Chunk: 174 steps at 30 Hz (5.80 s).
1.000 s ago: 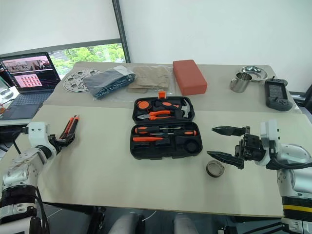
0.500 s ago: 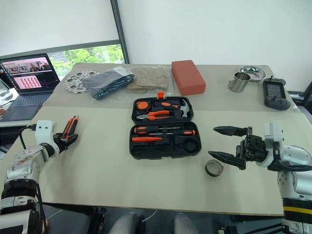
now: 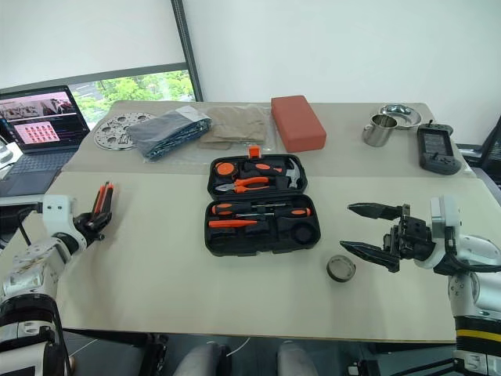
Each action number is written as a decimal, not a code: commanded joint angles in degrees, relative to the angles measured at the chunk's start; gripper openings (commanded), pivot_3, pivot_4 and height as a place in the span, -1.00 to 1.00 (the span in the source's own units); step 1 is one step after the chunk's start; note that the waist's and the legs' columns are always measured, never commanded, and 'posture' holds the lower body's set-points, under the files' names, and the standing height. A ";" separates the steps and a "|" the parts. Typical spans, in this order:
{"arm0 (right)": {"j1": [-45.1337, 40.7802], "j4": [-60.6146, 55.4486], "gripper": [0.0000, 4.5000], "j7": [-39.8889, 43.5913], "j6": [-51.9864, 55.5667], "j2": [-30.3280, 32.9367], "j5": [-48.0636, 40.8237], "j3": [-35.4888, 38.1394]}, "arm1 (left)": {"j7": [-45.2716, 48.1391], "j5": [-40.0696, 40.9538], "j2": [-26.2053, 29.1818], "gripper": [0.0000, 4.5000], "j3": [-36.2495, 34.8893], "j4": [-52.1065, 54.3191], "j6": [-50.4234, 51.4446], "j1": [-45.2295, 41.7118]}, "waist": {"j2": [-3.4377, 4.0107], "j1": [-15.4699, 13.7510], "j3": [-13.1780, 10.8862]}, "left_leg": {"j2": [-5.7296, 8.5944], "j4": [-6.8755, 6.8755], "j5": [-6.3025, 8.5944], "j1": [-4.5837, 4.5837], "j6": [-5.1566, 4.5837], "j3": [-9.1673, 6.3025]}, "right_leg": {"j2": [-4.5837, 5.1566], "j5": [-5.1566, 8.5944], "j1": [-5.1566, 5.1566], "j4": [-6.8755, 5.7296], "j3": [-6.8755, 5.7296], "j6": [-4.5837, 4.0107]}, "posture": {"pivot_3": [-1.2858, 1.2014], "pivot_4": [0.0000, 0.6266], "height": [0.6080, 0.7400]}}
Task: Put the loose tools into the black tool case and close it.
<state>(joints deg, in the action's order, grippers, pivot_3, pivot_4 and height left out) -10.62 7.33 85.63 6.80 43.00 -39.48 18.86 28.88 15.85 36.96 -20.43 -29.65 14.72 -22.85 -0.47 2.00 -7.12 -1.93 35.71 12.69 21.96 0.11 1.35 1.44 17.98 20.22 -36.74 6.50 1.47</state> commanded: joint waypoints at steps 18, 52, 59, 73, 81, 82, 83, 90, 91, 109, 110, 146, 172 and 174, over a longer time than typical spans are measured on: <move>3.06 -2.08 1.00 -0.80 -2.54 0.88 -0.14 4.32 | 38.38 -3.87 -0.81 -0.21 33.35 26.13 -3.95 -12.78 | 0.08 -0.72 0.01 | 0.09 0.00 0.00 0.07 -0.01 0.34 | -0.27 0.01 -0.02 0.16 0.17 0.00 | 0.03 -0.52 1.00; 10.13 -8.95 1.00 -5.91 -3.51 0.37 -0.52 7.08 | 41.50 -14.75 -7.42 -0.21 45.40 23.47 1.72 -17.05 | -0.12 -1.24 -0.15 | 0.14 0.12 -0.01 0.16 -0.03 0.23 | -0.28 0.02 -0.05 0.21 0.33 0.02 | 0.03 -0.52 1.00; 9.51 -9.34 1.00 -6.35 -3.15 0.62 -0.50 6.44 | 39.85 -15.95 -7.94 0.97 43.63 17.20 -4.05 -16.65 | -0.09 -1.09 -0.13 | 0.15 0.13 -0.01 0.17 -0.03 0.21 | -0.28 0.02 -0.06 0.21 0.32 0.03 | 0.03 -0.52 1.00; 8.96 -9.23 1.00 -6.41 -2.70 0.97 -0.28 6.09 | 43.40 -6.33 -7.17 0.97 36.21 22.11 -1.54 -16.42 | -0.04 -1.02 -0.10 | 0.14 0.16 -0.01 0.14 -0.03 0.21 | -0.31 0.02 -0.06 0.11 0.34 0.03 | 0.03 -0.52 1.00; 9.08 -9.57 1.00 -6.79 -2.66 0.89 -0.13 5.98 | 41.63 -2.50 -10.03 0.97 32.62 20.35 -1.97 -17.25 | -0.04 -1.07 -0.10 | 0.13 0.19 -0.01 0.13 -0.03 0.21 | -0.31 0.02 -0.06 0.09 0.34 0.03 | 0.03 -0.52 1.00; 9.04 -9.64 1.00 -6.87 -2.63 0.88 -0.12 5.93 | 40.68 -2.30 -11.06 0.86 32.18 19.43 -2.01 -17.30 | -0.04 -1.11 -0.10 | 0.14 0.19 -0.01 0.13 -0.03 0.21 | -0.30 0.02 -0.06 0.10 0.35 0.03 | 0.03 -0.52 1.00; 8.95 -9.70 1.00 -6.96 -2.57 0.89 -0.14 5.87 | 40.15 -3.03 -12.06 0.74 32.49 17.69 -3.58 -17.19 | -0.04 -1.14 -0.10 | 0.14 0.19 -0.01 0.14 -0.03 0.21 | -0.30 0.02 -0.06 0.10 0.34 0.03 | 0.03 -0.52 1.00; 8.84 -9.79 1.00 -7.18 -2.52 1.06 -0.15 5.73 | 42.07 -2.69 -16.56 -0.37 32.96 10.58 -7.56 -17.02 | -0.01 -0.94 -0.08 | 0.16 0.19 -0.01 0.13 -0.03 0.23 | -0.32 0.02 -0.06 0.10 0.34 0.03 | 0.03 -0.52 1.00; 8.95 -9.94 1.00 -7.25 -2.44 1.10 -0.19 5.81 | 42.49 -2.11 -17.12 -0.55 32.86 10.52 -7.18 -16.86 | -0.01 -0.93 -0.08 | 0.16 0.19 -0.01 0.13 -0.03 0.23 | -0.33 0.02 -0.05 0.09 0.34 0.03 | 0.03 -0.52 1.00; 10.25 -11.37 1.00 -8.01 -1.83 1.23 -0.62 6.36 | 42.06 -9.61 -16.34 -0.98 37.75 7.48 -12.60 -13.05 | 0.03 -1.04 -0.06 | 0.17 0.20 -0.01 0.14 -0.03 0.22 | -0.33 0.02 -0.06 0.09 0.36 0.03 | 0.03 -0.52 1.00; 10.21 -11.33 1.00 -7.99 -1.80 1.26 -0.62 6.35 | 41.65 -9.87 -16.53 -0.98 37.67 7.10 -12.83 -13.10 | 0.03 -1.04 -0.06 | 0.17 0.20 -0.01 0.14 -0.03 0.22 | -0.33 0.02 -0.06 0.09 0.36 0.03 | 0.03 -0.52 1.00; 10.22 -11.22 1.00 -7.77 -1.59 2.41 -0.77 6.99 | 39.80 -16.63 -21.07 -0.98 40.38 -8.60 -28.27 -18.35 | 0.03 -1.17 -0.05 | 0.22 0.23 -0.01 0.12 -0.03 0.25 | -0.33 0.03 -0.12 0.08 0.37 0.04 | 0.03 -0.52 1.00; 12.79 -12.71 1.00 -9.73 -0.96 3.33 1.79 6.86 | 38.40 -15.57 -24.32 -0.98 37.50 -17.35 -30.76 -18.91 | 0.14 -0.97 0.34 | 0.25 0.23 0.00 -0.76 -0.01 0.23 | -0.28 0.32 -1.59 0.55 0.36 0.58 | 0.03 -0.52 1.00; 13.67 -13.18 1.00 -9.96 -0.88 4.05 3.28 6.18 | 40.10 -11.40 -23.97 -0.98 35.12 -11.01 -26.12 -18.38 | 0.14 -0.93 0.33 | 0.24 0.23 0.00 -0.70 -0.01 0.22 | -0.28 0.32 -1.38 0.54 0.36 0.59 | 0.03 -0.52 1.00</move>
<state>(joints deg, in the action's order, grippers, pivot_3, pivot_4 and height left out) 3.07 -3.93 75.92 5.62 46.06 -36.73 25.04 67.63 2.27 12.87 15.49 -43.60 -14.73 -42.05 -0.33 1.07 -6.79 -1.70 35.95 12.69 21.41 0.09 1.58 1.15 18.28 19.14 -36.22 6.85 2.06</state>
